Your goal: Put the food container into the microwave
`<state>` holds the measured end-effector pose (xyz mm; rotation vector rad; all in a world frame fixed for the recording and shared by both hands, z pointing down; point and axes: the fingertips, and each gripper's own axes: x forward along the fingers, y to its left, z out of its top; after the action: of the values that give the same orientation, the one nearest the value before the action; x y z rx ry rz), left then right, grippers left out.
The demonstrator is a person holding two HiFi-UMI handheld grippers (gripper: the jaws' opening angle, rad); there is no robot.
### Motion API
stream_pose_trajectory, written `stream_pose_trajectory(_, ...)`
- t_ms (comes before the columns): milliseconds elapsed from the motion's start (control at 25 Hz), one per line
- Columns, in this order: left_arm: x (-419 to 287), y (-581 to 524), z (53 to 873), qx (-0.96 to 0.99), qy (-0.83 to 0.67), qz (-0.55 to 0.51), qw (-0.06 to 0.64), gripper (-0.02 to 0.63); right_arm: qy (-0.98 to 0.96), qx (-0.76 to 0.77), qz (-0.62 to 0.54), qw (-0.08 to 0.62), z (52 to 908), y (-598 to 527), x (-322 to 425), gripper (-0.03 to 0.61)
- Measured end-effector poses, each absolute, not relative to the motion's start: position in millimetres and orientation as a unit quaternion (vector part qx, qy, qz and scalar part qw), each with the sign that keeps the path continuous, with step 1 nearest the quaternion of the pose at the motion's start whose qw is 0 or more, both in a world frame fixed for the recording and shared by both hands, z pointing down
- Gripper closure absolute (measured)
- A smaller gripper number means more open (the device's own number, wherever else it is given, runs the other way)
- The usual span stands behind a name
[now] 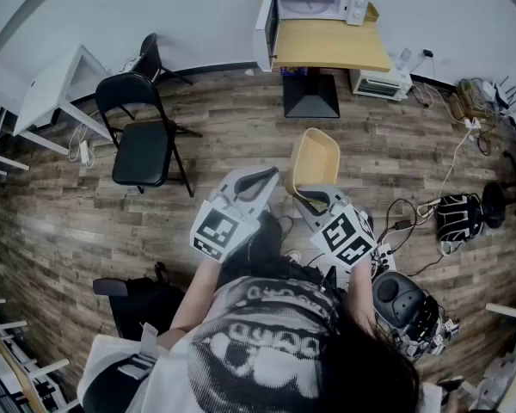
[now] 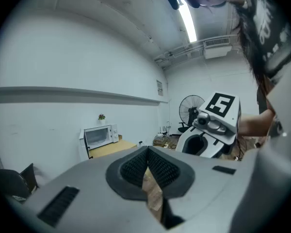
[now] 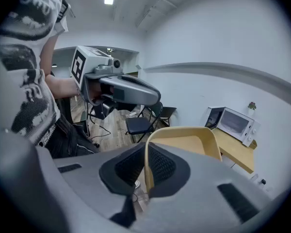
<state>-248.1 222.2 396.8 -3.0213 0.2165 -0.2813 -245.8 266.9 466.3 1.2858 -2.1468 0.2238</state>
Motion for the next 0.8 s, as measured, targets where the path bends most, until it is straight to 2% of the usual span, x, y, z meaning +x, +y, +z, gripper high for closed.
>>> stream_pose_trajectory(480,-227.2,210.3,405.5,-0.992,0.063,-0.103,0.039,0.612,-0.815,0.494,0.087,0.290,469.9,254.6,-228.8,0.556)
stream_pose_trajectory(800,-190.3,149.2,418.8,-0.993,0.044,-0.107,0.034,0.614,-0.803,0.504,0.101,0.301,480.5,189.5,-184.9,0.557)
